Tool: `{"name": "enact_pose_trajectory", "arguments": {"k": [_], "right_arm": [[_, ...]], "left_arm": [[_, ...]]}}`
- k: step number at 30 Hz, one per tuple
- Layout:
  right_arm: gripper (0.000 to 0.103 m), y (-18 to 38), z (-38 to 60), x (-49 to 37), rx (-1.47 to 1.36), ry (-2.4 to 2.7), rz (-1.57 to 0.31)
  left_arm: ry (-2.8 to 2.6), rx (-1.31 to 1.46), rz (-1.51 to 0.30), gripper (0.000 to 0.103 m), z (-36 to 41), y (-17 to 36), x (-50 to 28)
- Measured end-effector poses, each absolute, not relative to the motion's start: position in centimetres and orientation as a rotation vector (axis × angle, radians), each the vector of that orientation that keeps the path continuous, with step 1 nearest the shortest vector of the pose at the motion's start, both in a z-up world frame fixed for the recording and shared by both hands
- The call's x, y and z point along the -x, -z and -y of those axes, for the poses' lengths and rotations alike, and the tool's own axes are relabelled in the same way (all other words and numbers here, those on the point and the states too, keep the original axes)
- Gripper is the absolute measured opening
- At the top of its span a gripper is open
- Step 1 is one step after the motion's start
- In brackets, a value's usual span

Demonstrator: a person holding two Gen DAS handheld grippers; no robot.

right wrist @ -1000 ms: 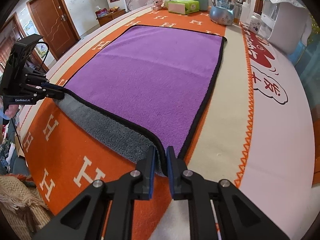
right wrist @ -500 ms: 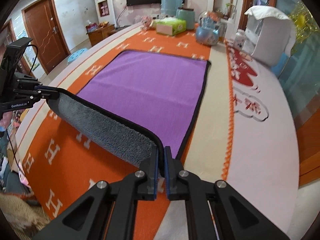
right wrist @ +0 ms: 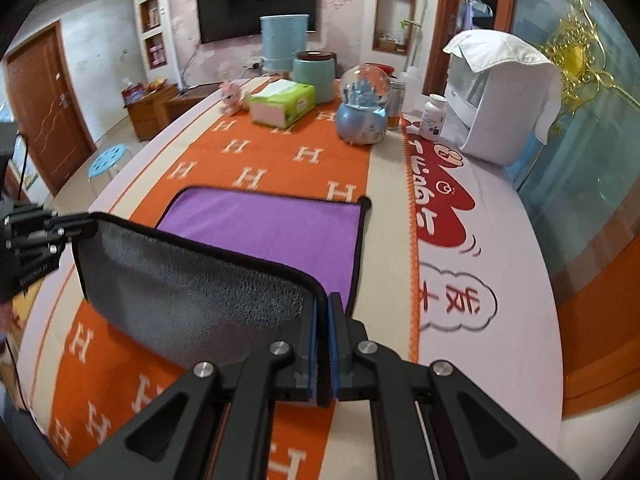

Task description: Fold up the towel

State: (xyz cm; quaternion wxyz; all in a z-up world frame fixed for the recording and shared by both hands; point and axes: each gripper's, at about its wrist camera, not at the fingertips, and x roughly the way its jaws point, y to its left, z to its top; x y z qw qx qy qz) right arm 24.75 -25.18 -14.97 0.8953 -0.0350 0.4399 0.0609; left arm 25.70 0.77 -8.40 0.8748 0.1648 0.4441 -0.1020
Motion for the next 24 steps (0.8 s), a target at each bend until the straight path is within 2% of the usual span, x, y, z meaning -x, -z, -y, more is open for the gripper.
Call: {"name": "enact_pose_trajectory", "arguments": {"k": [13,24], "right_arm": [[0.005,16.8,24.8,-34.1,0.076,-0.016,-0.958],[0.005,20.4,24.1,-38.8,0.089,0.034,-1.028]], "left_arm": [[0.098,-0.253,-0.999,0.007,-0.3,11.7,-34.4],[0.013,-0.253,-1.045,0.005,0.4,15.0,-38.3]]}}
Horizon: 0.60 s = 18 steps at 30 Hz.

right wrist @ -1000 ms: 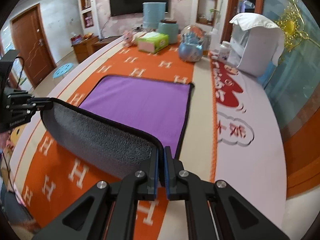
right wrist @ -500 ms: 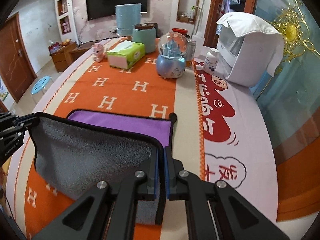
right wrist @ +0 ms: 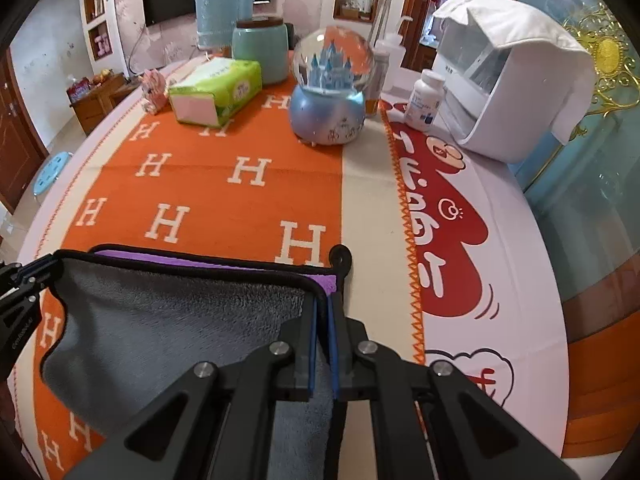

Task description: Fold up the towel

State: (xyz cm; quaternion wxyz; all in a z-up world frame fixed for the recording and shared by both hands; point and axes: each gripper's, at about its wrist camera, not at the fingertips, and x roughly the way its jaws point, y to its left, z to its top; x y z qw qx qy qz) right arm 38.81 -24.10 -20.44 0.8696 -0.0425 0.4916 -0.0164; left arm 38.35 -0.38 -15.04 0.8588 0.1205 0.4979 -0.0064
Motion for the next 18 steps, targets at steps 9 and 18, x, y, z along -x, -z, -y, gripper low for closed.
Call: {"name": "enact_pose_trajectory", "arguments": {"k": [9,18], "right_arm": [[0.005,22.0,24.1,-39.9,0.098,0.043,-1.05],[0.005,23.4,24.2,-40.6,0.108,0.042,-1.081]], "left_arm": [[-0.004,-0.283,-1.072,0.005,1.0,16.3,-40.7],[-0.008,-0.271,-1.11,0.005,1.1,17.9,-41.5]]}}
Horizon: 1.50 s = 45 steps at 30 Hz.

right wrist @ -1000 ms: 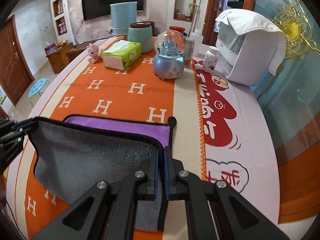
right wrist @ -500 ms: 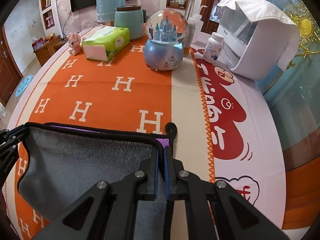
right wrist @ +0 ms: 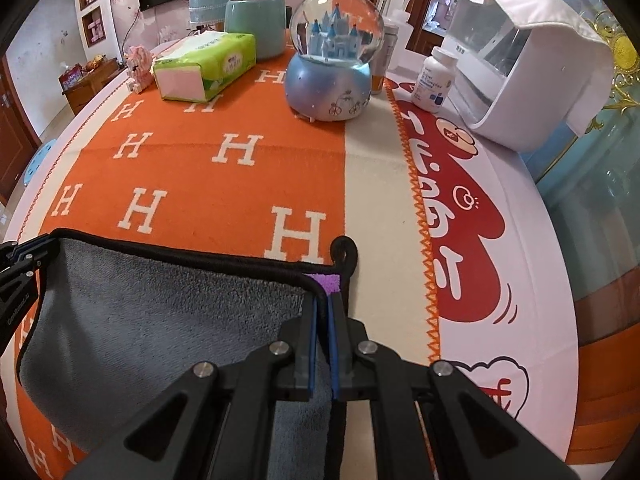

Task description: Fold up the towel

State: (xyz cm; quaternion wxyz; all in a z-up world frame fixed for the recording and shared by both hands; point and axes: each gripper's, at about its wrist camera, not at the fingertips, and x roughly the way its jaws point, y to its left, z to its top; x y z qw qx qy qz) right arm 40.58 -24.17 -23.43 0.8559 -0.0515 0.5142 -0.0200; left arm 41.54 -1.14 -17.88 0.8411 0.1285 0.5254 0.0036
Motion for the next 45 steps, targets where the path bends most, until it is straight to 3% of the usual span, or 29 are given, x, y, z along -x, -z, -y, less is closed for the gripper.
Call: {"name": "enact_pose_trajectory", "arguments": {"k": [10,16,18,20,24,45], "right_arm": [[0.006,24.5,24.3,-41.2,0.109,0.056,-1.112],[0.014,24.5,24.6,-41.3,0.119,0.071,-1.127],[0.016,24.0,25.0,-41.1,0.07,0.05,-1.12],[0.024,23.5,25.2,-40.9,0.034,0.03,-1.113],[0.027,22.5,24.7,-40.2,0.031,0.016,-1.099],[0.027,16.9,22.8,-32.5,-0.057,-0.049,-1.045]], "left_arm": [[-0.008,-0.286,-1.118,0.008,1.3,18.6,-41.6],[-0.03,-0.258,-1.117,0.043,0.7,18.4,-41.6],[-0.014,-0.242,-1.116,0.061,0.6,18.2,-41.5],[-0.006,-0.232,-1.106,0.063,0.5,17.8,-41.3],[0.004,-0.192,-1.1,0.077,0.6,16.9,-40.6],[0.061,-0.111,-1.019,0.081,1.1,9.2,-31.9]]}}
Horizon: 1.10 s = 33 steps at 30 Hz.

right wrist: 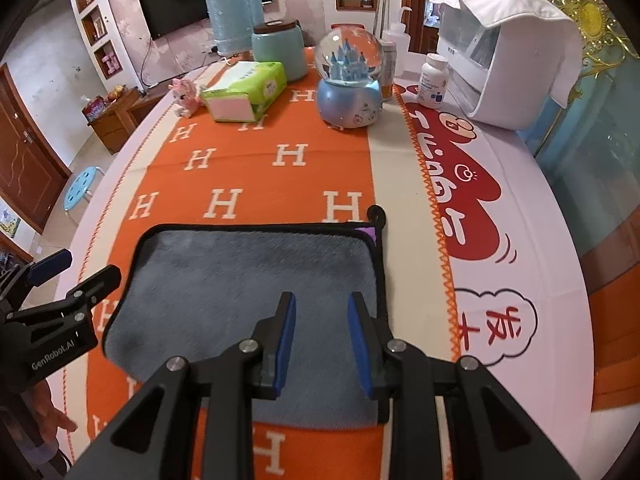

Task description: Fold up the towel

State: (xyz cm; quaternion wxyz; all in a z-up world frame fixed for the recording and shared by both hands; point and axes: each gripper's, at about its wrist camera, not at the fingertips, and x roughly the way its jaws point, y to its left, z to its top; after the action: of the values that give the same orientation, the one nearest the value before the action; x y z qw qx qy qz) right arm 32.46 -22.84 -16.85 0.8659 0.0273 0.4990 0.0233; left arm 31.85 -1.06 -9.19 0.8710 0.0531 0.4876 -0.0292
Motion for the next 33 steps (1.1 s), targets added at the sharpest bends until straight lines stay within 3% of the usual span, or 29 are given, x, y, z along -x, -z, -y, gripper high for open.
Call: {"name": "enact_pose_trajectory", "arguments": {"k": [30,33], "right_arm": [[0.027,11.6,21.9,-17.5,-0.137,-0.118,-0.961],[0.027,11.2,21.9,-15.6,-0.143,-0.122,-0.941]], "left_arm": [[0.068,-0.031,-0.954,0.081,0.0,2.5,-14.5],[0.064,-0.037,-0.938,0.085,-0.1,2.3,-12.5]]}}
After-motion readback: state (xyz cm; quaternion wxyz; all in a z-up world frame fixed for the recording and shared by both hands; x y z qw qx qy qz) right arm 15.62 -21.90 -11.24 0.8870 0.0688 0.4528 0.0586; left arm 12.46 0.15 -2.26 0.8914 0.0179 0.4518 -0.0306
